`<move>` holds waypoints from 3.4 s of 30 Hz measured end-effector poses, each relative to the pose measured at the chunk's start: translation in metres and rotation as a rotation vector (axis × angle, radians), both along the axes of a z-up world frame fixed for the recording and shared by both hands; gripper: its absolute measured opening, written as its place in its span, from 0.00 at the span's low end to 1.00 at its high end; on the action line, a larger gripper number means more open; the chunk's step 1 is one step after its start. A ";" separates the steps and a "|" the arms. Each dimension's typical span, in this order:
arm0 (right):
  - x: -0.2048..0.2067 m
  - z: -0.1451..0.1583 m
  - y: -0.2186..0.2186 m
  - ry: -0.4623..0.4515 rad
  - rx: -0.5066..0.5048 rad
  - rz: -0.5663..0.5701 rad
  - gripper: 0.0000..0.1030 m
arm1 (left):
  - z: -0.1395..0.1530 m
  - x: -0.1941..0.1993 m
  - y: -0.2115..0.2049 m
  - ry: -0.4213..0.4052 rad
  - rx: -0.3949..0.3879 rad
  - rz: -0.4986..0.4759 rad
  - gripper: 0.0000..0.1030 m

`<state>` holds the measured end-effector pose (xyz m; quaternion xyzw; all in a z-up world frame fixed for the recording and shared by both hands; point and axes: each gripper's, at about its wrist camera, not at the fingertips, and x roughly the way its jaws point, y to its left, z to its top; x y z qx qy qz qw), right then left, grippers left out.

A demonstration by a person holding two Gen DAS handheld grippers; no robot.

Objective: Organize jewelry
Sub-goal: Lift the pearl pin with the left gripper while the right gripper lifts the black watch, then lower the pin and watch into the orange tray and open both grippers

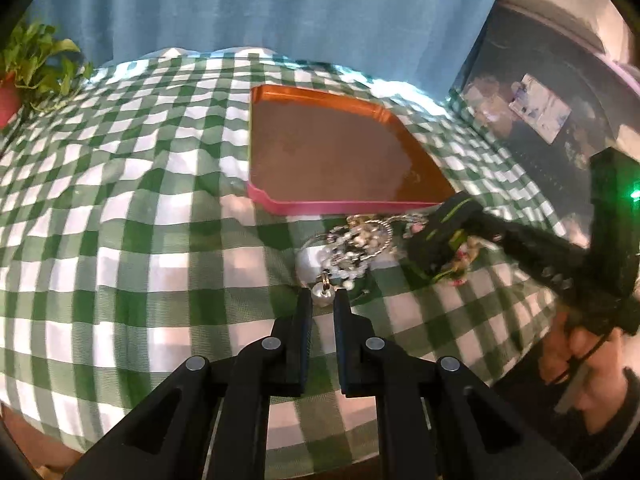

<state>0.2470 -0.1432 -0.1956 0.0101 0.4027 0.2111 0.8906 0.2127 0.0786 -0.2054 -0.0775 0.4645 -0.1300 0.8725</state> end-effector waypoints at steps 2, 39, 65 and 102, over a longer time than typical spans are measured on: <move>-0.001 0.003 -0.004 0.003 0.011 -0.002 0.08 | -0.002 0.000 0.001 0.007 0.002 0.010 0.11; -0.033 -0.033 -0.018 0.035 -0.017 0.013 0.11 | -0.036 -0.002 -0.020 0.058 0.191 -0.001 0.11; -0.106 0.067 -0.063 -0.086 0.016 -0.099 0.09 | 0.088 -0.083 -0.038 -0.090 0.166 0.067 0.11; -0.032 0.125 -0.038 -0.226 -0.044 -0.090 0.10 | 0.134 0.016 -0.033 -0.274 0.097 0.105 0.11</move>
